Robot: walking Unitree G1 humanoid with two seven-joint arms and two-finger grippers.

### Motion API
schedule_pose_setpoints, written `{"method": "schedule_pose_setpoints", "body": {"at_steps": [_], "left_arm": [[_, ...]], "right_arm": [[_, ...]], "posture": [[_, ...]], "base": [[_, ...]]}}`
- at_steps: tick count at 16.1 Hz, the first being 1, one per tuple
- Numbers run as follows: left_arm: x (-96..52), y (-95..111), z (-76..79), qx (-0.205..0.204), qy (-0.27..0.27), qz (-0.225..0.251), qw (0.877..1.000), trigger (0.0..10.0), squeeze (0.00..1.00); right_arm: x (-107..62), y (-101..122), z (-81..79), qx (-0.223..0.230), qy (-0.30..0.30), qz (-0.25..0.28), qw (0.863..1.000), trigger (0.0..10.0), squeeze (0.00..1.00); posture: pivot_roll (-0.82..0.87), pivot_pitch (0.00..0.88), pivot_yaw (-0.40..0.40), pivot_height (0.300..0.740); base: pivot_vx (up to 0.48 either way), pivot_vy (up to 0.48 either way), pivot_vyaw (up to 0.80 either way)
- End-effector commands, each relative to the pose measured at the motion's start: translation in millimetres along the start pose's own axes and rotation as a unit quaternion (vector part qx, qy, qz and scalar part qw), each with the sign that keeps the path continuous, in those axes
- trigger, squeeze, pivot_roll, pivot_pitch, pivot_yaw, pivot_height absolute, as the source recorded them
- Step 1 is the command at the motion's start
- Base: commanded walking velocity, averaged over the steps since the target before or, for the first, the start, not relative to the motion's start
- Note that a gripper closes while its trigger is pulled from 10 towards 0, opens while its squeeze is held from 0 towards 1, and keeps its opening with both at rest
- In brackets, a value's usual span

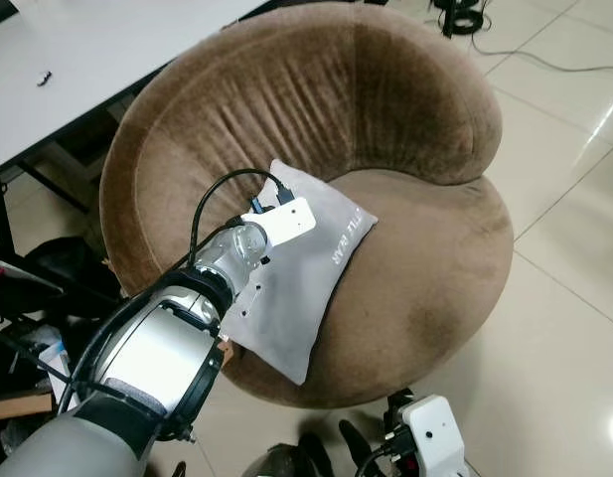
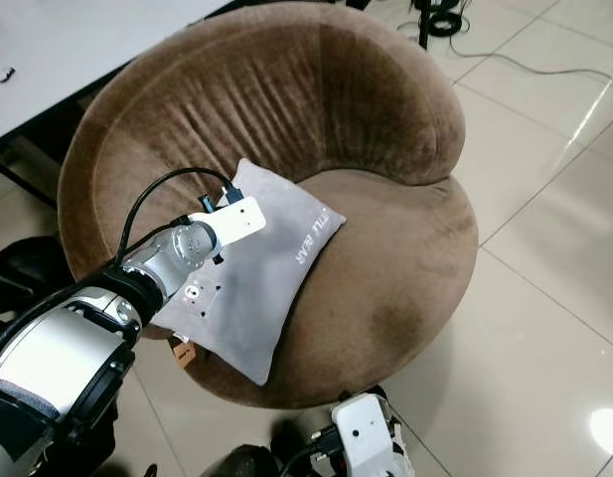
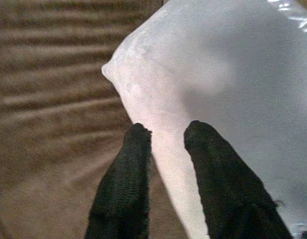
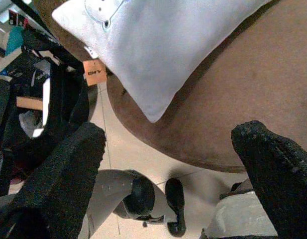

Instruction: Move the pillow to the sofa from floor

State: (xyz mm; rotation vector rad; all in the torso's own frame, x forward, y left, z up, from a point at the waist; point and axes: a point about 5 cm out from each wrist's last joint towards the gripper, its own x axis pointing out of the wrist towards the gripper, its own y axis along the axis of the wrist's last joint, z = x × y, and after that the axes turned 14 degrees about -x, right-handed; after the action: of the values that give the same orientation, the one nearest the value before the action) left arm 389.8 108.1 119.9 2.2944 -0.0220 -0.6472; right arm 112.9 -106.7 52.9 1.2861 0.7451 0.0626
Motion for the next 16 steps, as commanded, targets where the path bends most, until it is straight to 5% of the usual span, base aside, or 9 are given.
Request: {"method": "schedule_pose_setpoints", "body": {"at_steps": [1,2,5,7,8,13,16], "left_arm": [[-0.6,-13,3.8,-0.049,-0.011,-0.022,0.998,10.0,0.92],[-0.2,-12,7.5,-0.084,-0.021,-0.021,0.996,10.0,0.0],[0.6,-12,20.6,-0.137,-0.04,-0.012,0.99,10.0,0.0],[0.5,0,15.5,-0.293,-0.034,0.045,0.954,10.0,0.0],[-0.3,2,12.4,-0.319,-0.037,0.065,0.945,10.0,0.0],[-7.9,15,-11.5,-0.368,-0.006,0.158,0.916,10.0,0.0],[-19.9,5,-15.0,-0.383,0.038,0.191,0.903,10.0,0.0]], "right_arm": [[1.8,-1,-7.7,0.006,0.009,0.002,1.0,10.0,0.0],[6.0,1,-6.6,0.005,0.009,0.007,1.0,10.0,0.0],[30.2,13,7.2,-0.008,0.003,0.037,0.999,10.0,0.0],[62.7,43,33.9,-0.037,-0.012,0.081,0.996,10.0,0.0],[73.4,53,42.2,-0.047,-0.013,0.094,0.994,10.0,0.0],[126.7,81,66.6,-0.096,0.01,0.12,0.988,10.0,0.0],[146.9,95,73.5,-0.114,0.02,0.134,0.984,10.0,0.0]], "posture": [[-0.39,0.284,0.262,0.74],[-0.39,0.278,0.262,0.74],[-0.35,0.16,0.261,0.74],[-0.3,0.048,0.243,0.74],[-0.29,0.027,0.239,0.74],[-0.16,0.0,0.166,0.74],[-0.09,0.0,0.106,0.74]], "base": [[0.0,0.0,0.0],[0.0,0.0,0.0],[0.0,0.0,0.0],[0.0,0.0,0.0],[0.0,0.0,0.0],[0.0,0.0,0.0],[0.0,0.0,0.0]]}}
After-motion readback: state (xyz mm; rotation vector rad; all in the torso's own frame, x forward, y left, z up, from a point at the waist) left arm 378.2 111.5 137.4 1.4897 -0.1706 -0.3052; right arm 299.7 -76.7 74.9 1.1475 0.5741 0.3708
